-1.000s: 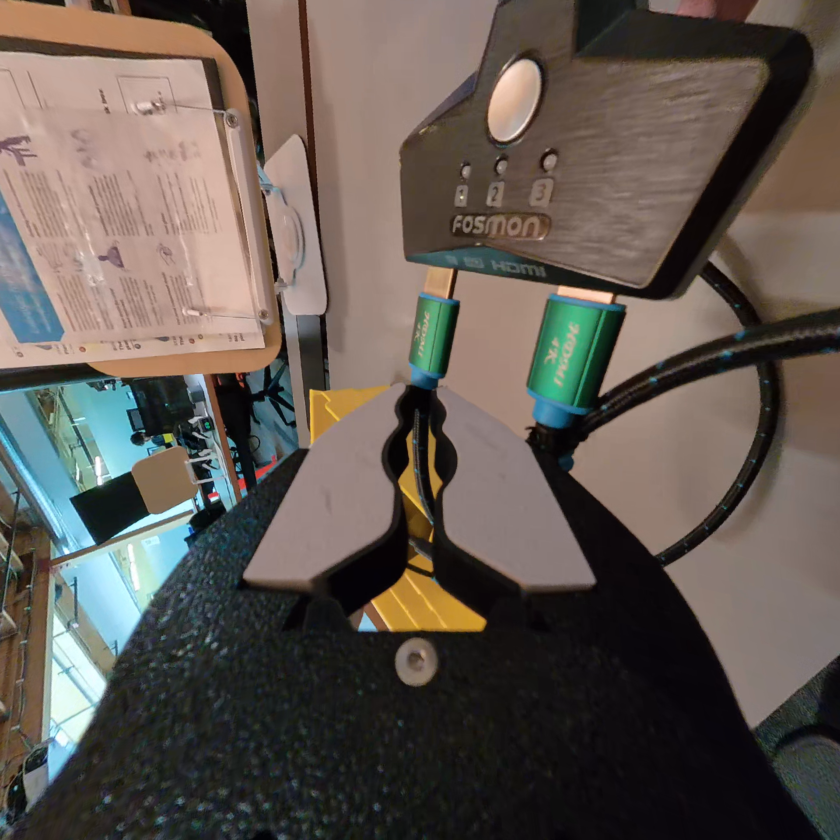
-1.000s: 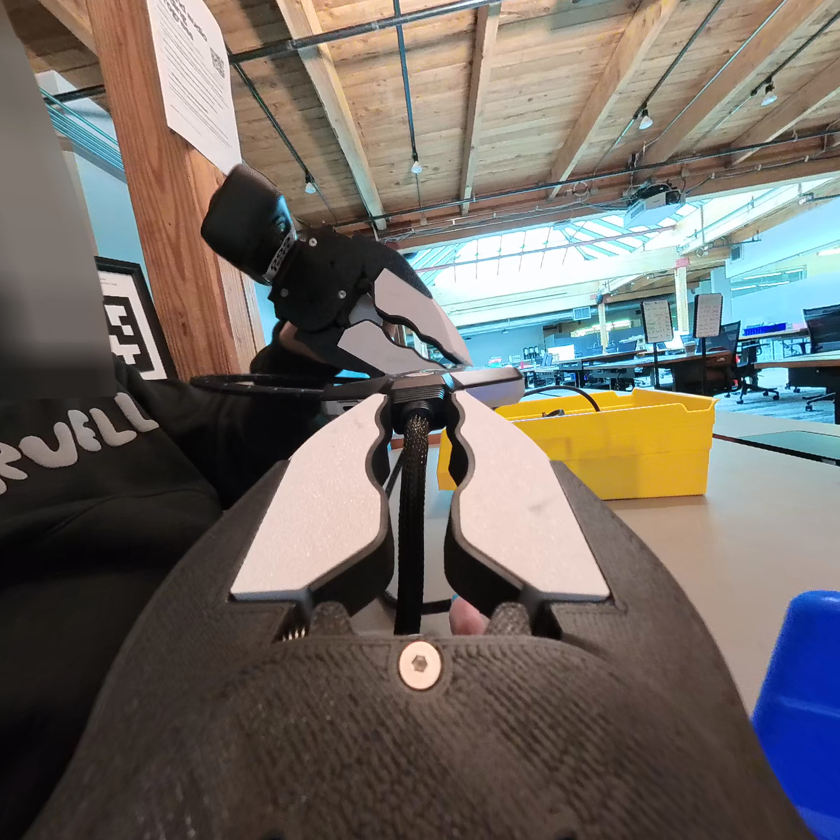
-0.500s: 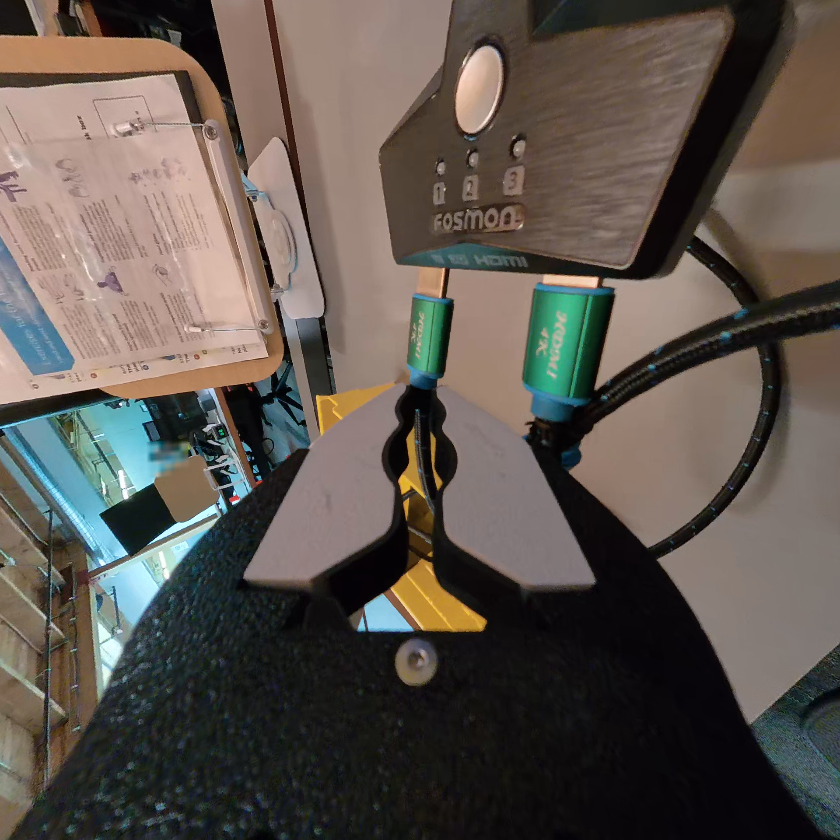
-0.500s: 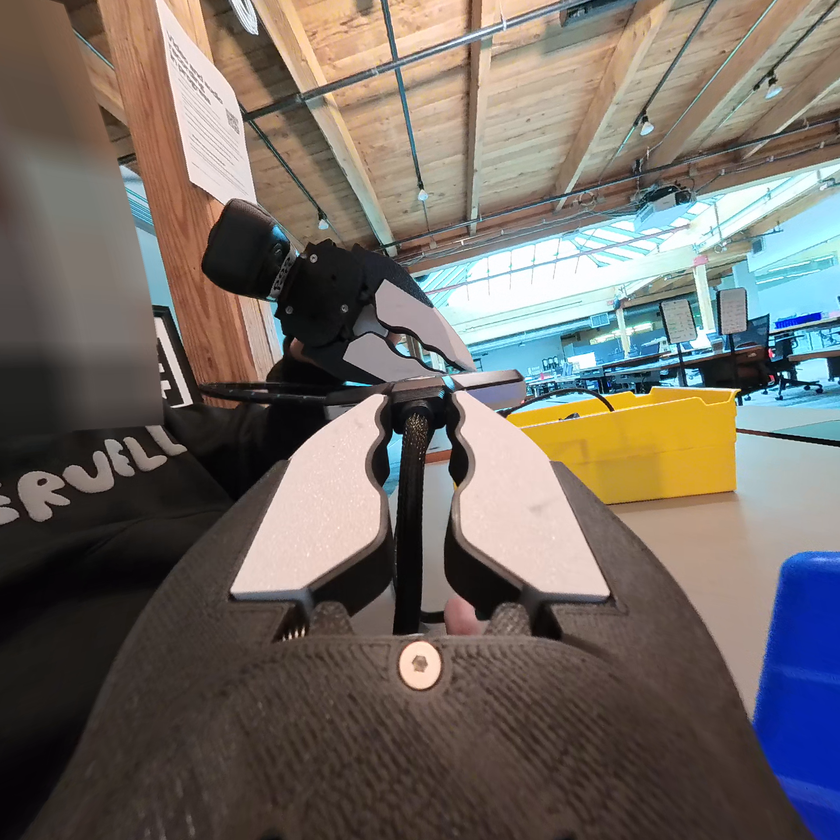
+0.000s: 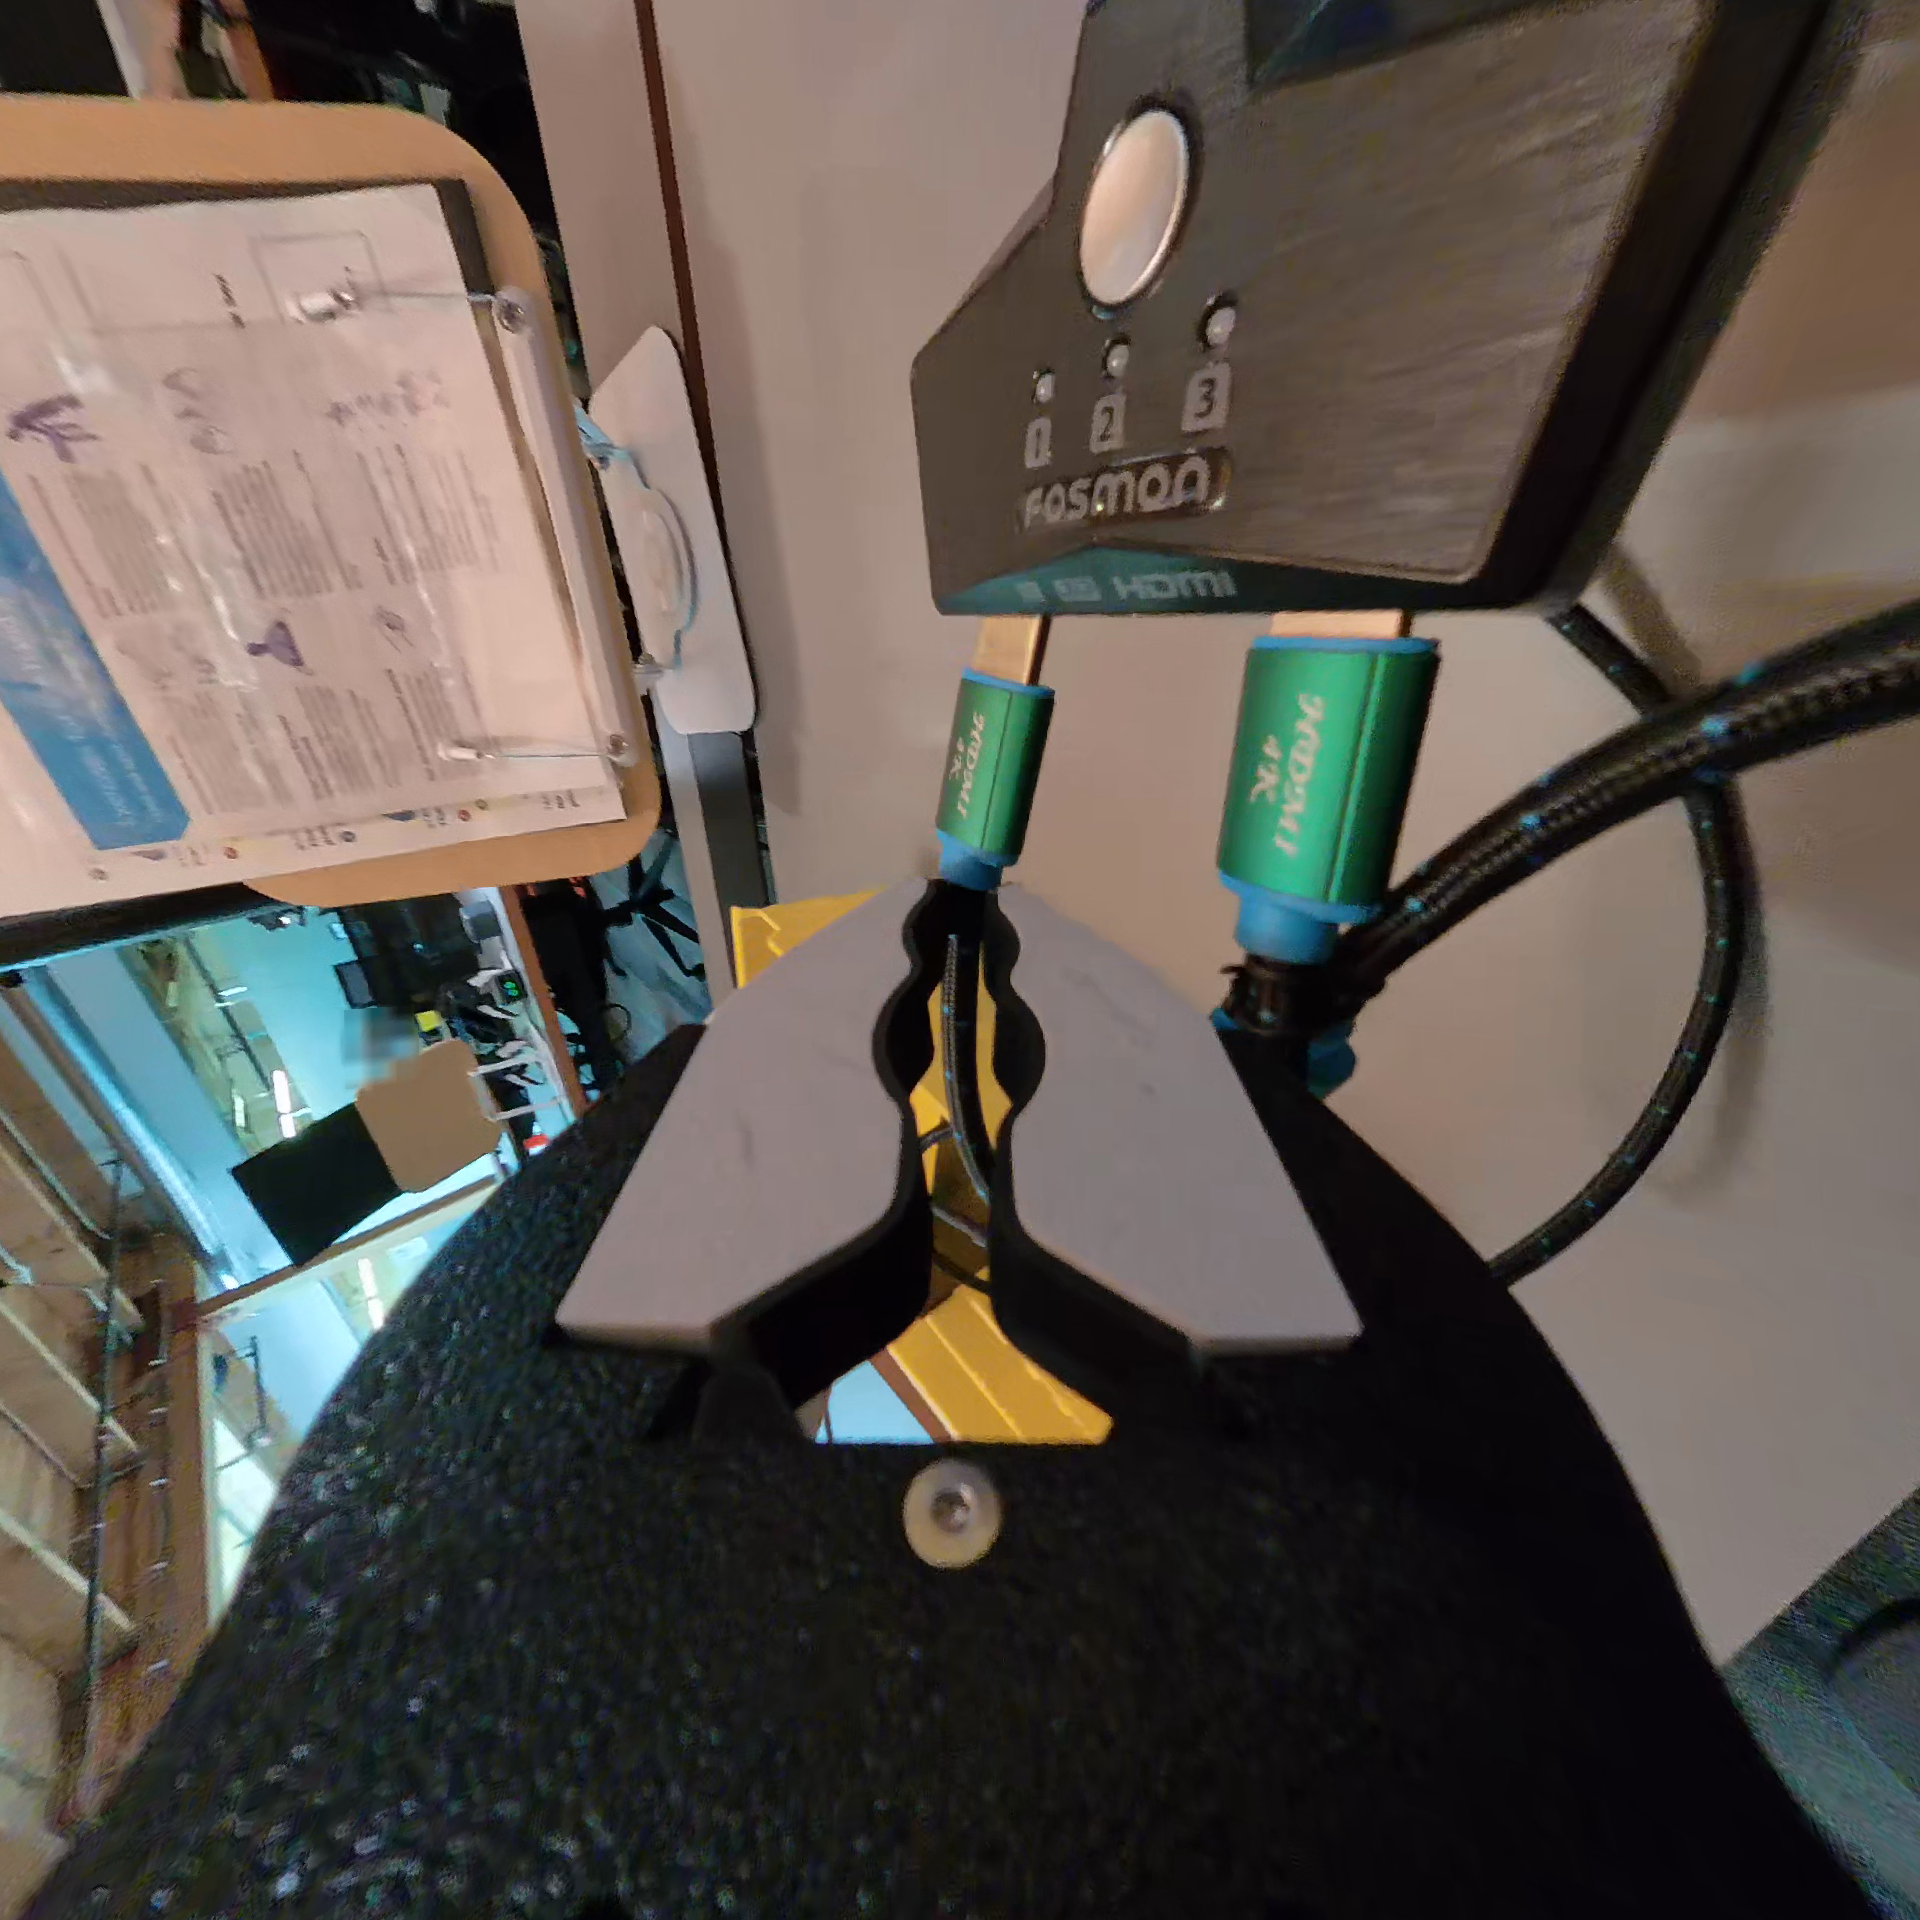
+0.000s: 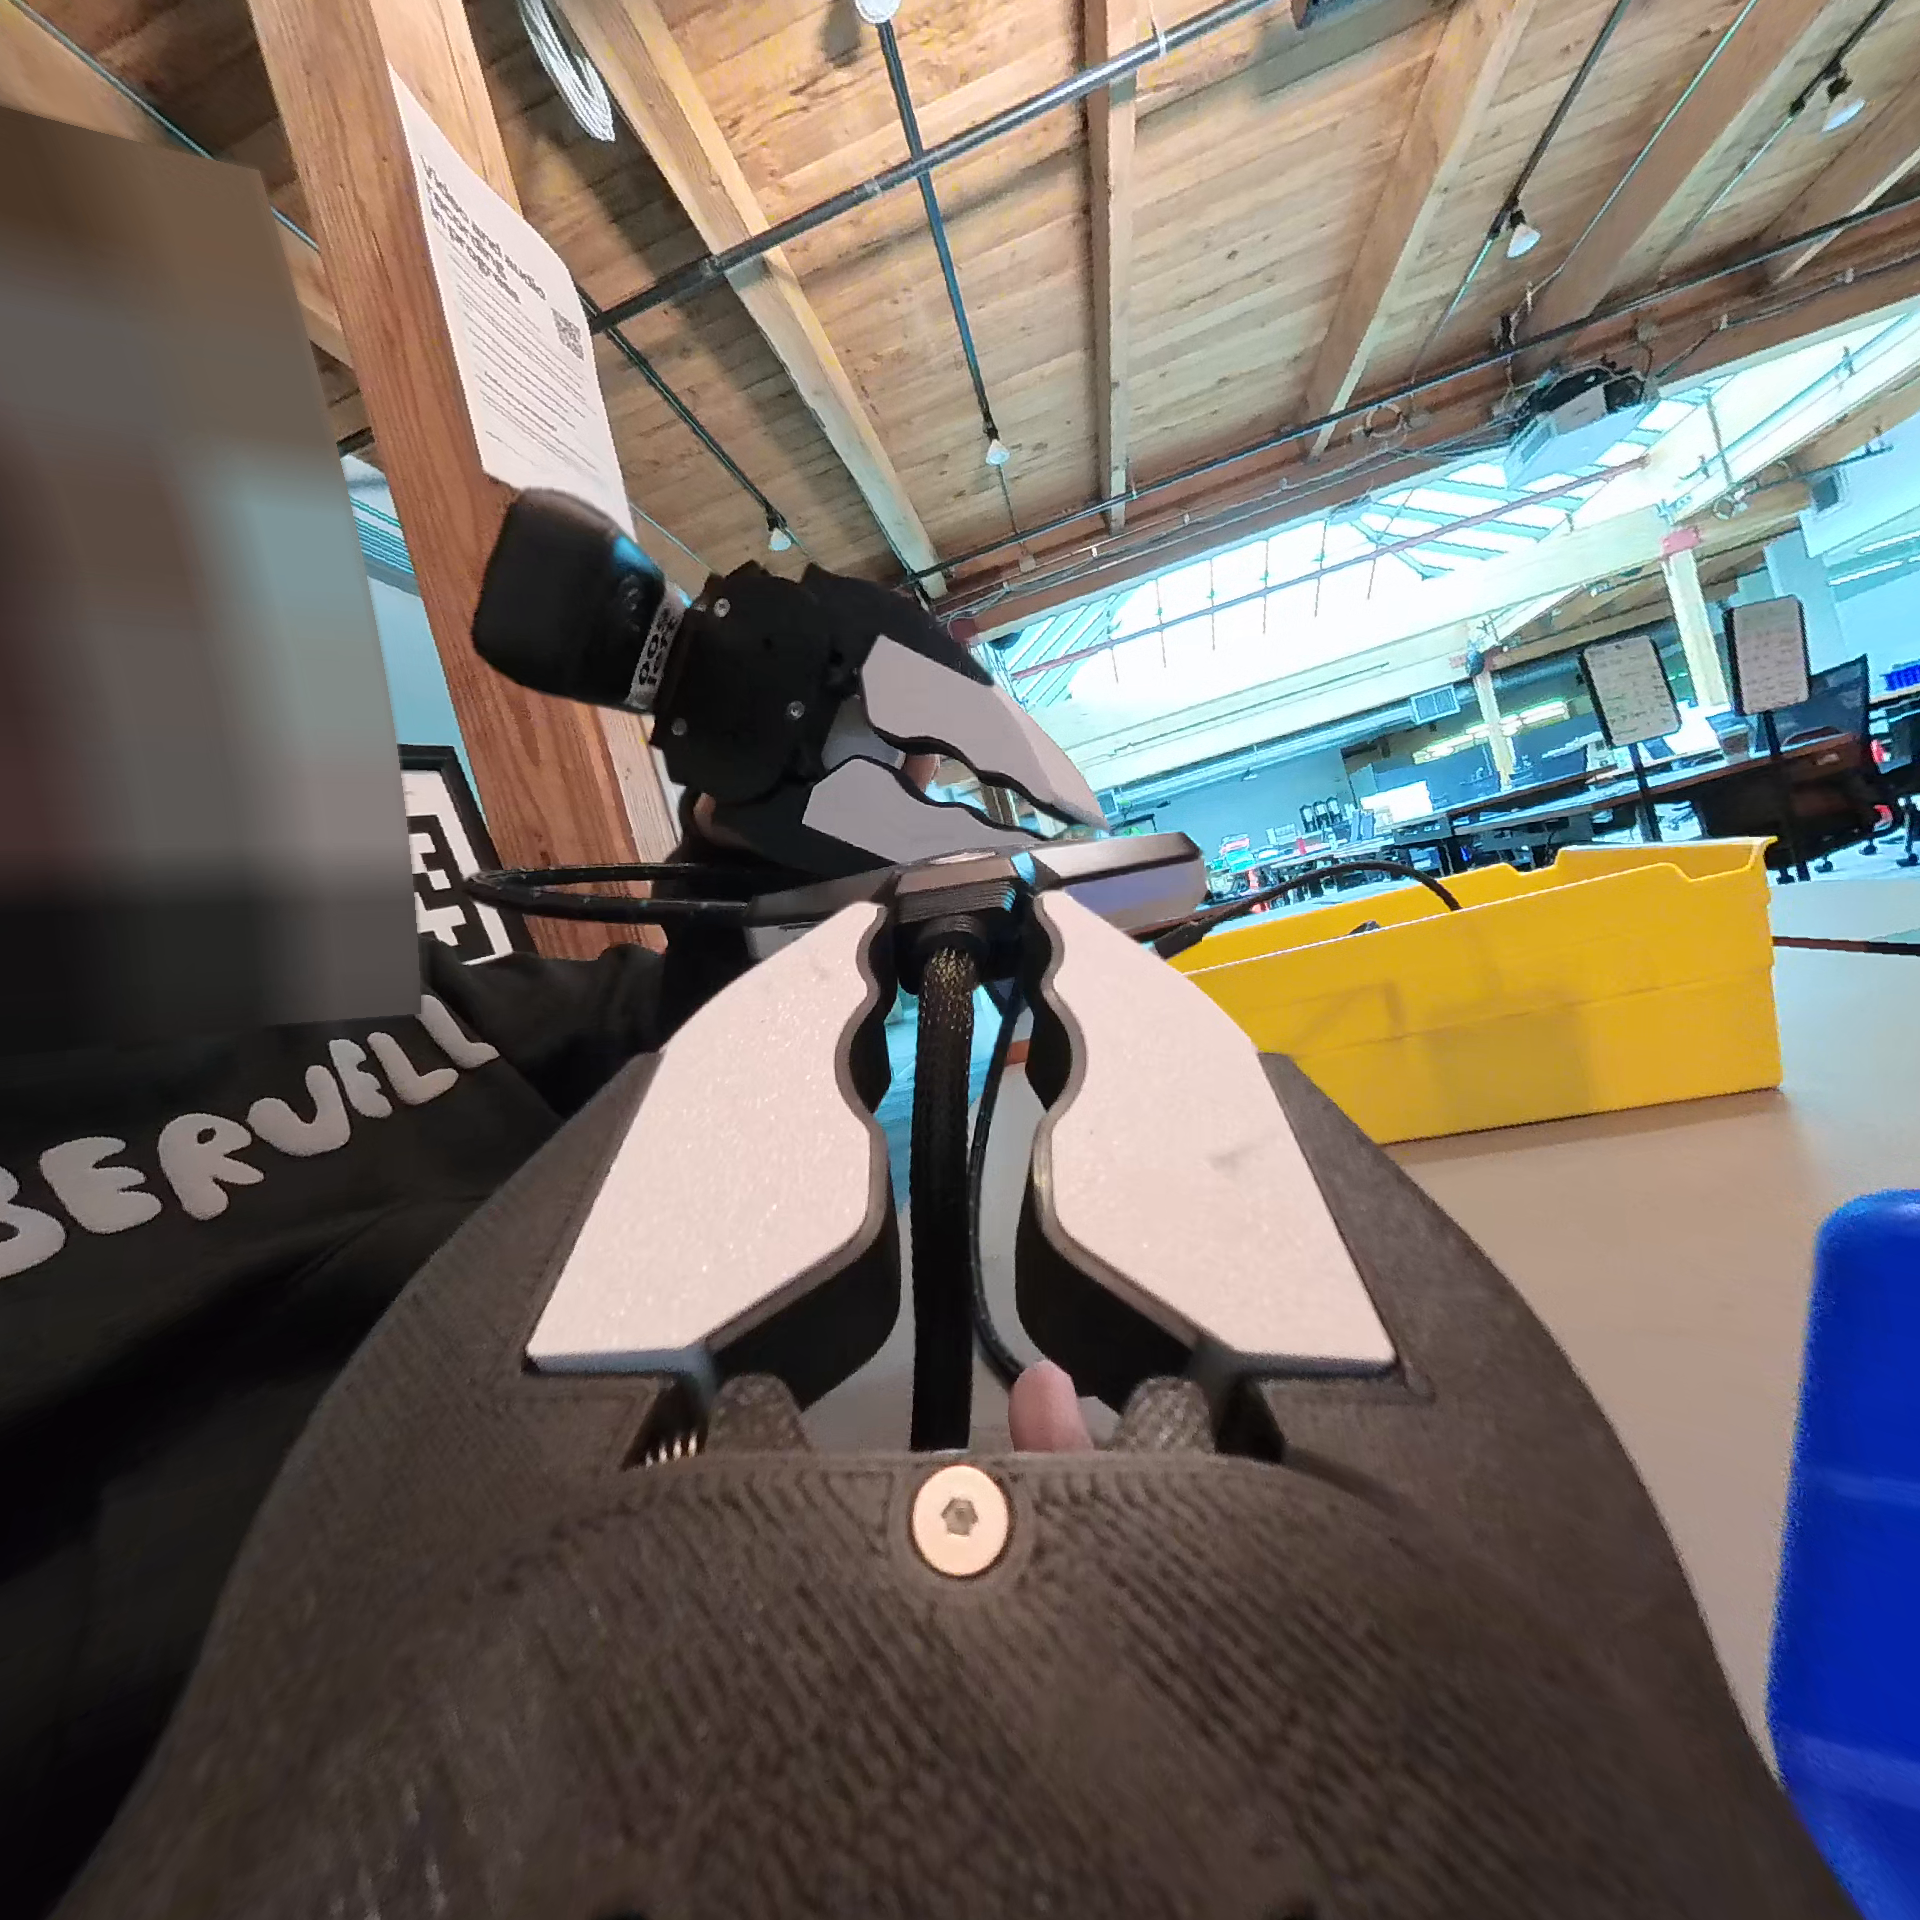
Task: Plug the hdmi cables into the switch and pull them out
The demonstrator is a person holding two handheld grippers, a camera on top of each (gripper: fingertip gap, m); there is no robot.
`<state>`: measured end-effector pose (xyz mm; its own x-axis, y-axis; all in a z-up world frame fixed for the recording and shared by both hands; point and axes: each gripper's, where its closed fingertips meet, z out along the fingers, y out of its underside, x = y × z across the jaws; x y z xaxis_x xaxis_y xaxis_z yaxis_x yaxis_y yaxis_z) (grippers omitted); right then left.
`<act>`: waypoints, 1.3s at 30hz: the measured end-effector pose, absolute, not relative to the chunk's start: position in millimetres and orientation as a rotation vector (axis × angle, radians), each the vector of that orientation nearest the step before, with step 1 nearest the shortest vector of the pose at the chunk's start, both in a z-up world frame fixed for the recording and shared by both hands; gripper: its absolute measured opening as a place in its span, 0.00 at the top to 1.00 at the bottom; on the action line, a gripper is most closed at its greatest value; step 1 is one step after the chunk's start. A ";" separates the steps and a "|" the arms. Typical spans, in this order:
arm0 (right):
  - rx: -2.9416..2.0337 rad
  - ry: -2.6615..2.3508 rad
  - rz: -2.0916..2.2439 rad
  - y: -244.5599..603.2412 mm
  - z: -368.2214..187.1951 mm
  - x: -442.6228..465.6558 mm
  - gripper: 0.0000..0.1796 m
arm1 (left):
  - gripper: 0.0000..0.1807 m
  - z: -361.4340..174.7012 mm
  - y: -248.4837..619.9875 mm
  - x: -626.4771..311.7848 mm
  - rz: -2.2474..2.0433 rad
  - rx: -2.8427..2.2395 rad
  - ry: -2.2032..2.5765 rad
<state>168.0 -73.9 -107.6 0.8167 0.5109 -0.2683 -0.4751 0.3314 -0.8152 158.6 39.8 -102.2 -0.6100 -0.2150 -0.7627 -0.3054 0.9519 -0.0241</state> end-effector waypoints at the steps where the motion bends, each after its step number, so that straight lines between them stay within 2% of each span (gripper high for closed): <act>1: -1.050 -0.041 0.642 -74.2 -107.4 167.9 0.87 | 0.97 -103.5 38.9 158.8 0.123 -0.379 2.259; 11: -1.094 -0.056 0.595 -70.3 -111.8 166.7 0.87 | 0.97 -111.7 40.2 155.7 0.130 -0.388 2.335; 17: -1.002 -0.176 0.477 -88.7 -96.1 160.9 0.87 | 0.95 -98.0 15.5 148.7 -0.515 -0.394 2.464; 22: -1.028 -0.228 0.470 -84.8 -98.7 151.7 0.87 | 0.90 -101.8 14.9 131.7 -0.759 -0.420 2.598; 25: -1.016 -0.250 0.480 -86.8 -97.5 148.0 0.87 | 0.95 -98.3 12.9 129.7 -0.929 -0.443 2.576; 27: -1.005 -0.264 0.484 -88.0 -96.3 145.8 0.87 | 0.96 -96.1 11.2 127.5 -1.042 -0.456 2.561; 36: -1.038 -0.222 0.526 -82.0 -100.0 147.2 0.87 | 0.95 -100.0 13.7 128.1 -1.237 -0.529 2.477; 39: -1.068 -0.205 0.529 -77.4 -103.5 148.0 0.87 | 0.95 -107.0 17.9 129.6 -1.183 -0.526 2.468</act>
